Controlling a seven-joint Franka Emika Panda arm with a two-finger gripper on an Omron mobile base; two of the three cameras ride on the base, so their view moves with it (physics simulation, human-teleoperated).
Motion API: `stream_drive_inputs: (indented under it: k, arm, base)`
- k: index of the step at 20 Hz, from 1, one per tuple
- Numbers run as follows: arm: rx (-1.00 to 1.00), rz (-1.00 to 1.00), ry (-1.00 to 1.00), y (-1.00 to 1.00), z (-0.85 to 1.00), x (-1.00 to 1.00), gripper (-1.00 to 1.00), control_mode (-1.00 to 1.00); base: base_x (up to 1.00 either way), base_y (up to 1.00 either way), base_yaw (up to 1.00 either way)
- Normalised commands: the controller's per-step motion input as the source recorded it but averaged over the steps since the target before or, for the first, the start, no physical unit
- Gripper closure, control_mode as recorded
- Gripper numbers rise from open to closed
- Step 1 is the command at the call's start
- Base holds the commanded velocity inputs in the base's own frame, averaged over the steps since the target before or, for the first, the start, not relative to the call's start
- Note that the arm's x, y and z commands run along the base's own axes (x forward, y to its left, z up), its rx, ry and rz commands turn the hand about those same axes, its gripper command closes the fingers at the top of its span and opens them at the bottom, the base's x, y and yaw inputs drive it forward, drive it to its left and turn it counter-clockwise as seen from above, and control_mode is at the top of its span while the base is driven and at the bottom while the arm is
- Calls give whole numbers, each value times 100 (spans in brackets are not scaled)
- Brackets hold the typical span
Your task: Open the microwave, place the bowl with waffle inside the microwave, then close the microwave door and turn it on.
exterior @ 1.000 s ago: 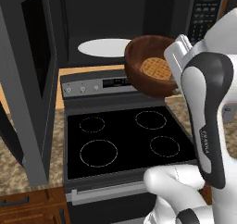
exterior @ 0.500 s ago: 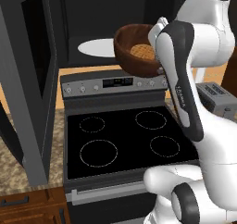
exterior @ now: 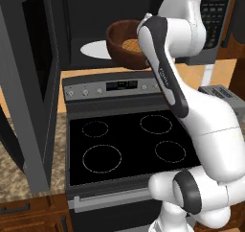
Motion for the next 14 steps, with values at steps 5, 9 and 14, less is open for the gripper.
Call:
stream_drive_inputs:
  k: [5,9,14]
  arm:
    - [0,0,0,28,0,81,100,-100]
    - [0,0,0,8,3,79,100,-100]
    - [0,0,0,0,0,81,100,-100]
  base:
    - [0,0,0]
    - [0,0,0]
    - [0,0,0]
